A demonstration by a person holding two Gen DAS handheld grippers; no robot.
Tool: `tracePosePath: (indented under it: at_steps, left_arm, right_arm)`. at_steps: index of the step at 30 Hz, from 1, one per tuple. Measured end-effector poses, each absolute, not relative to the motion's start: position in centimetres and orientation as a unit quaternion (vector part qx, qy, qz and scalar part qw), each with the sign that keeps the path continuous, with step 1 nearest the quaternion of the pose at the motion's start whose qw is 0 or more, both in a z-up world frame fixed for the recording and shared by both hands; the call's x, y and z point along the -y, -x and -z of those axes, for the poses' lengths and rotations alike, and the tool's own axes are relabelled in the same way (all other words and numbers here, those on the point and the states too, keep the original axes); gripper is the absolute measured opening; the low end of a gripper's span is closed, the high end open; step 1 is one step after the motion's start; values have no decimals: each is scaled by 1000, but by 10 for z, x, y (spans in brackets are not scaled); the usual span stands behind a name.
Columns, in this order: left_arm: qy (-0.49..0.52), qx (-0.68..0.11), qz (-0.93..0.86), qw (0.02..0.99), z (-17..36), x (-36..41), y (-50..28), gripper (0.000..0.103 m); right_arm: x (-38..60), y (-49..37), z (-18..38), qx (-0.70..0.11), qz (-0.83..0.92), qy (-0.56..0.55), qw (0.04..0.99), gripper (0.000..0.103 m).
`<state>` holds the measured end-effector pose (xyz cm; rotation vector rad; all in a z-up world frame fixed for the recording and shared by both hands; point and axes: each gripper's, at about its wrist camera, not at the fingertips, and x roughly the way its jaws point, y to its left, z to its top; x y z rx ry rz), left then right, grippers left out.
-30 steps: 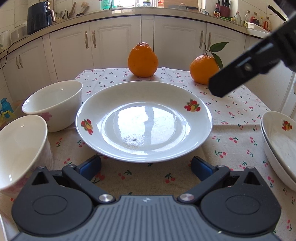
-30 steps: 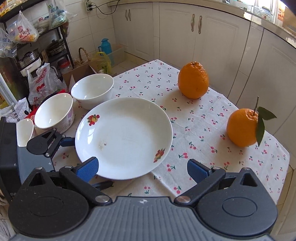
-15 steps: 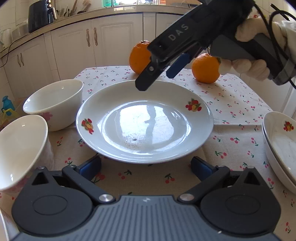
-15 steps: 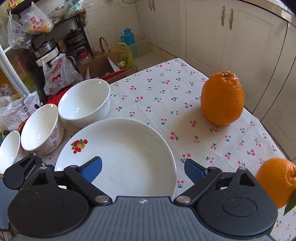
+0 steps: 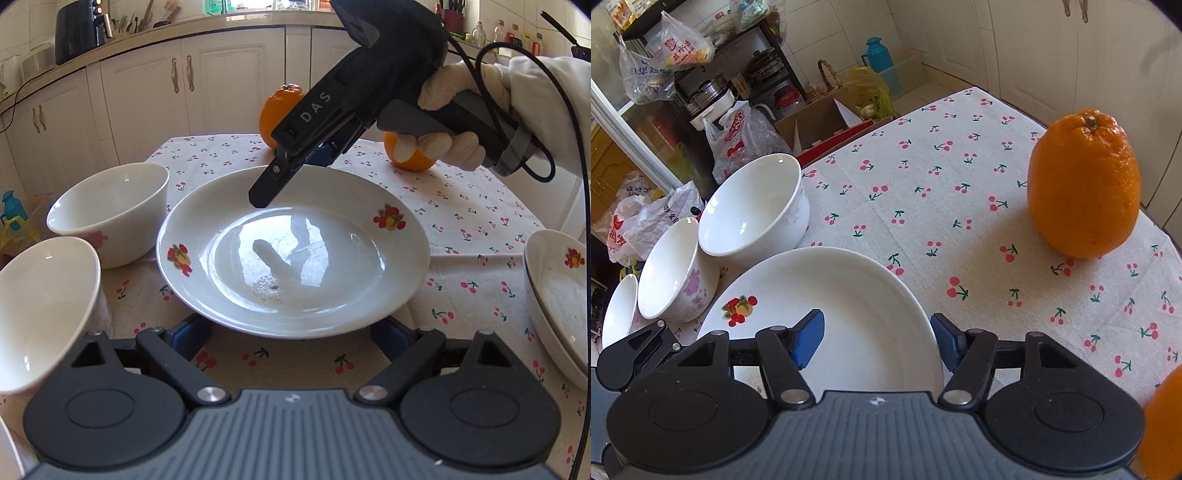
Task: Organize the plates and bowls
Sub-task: 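Close the right gripper on the red-flower plate's rim, then lift the plate with the right gripper and carry it toward the plate stack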
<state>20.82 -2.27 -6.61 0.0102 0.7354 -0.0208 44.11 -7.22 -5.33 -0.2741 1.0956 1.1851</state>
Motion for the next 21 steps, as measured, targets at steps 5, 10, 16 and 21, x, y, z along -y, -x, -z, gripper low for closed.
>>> tracePosePath:
  at_steps: [5,10,16,21]
  left_arm:
    - [-13,-360,12,933,67,24,-209,92]
    - [-21,-366,12,930,67,25,-209,92]
    - [-38,-370,21,928,65,25,-204,92]
    - [-57,-372,35,926,63,26,-198,92]
  right_arm:
    - [77,-446,54,-494,-541,103,673,69]
    - [80,-443,52,-495,-542,100,672,69]
    - [90,-437,53,-502,-536,79,674,70]
    - [101,-428,50,-506,-531,69,676,70]
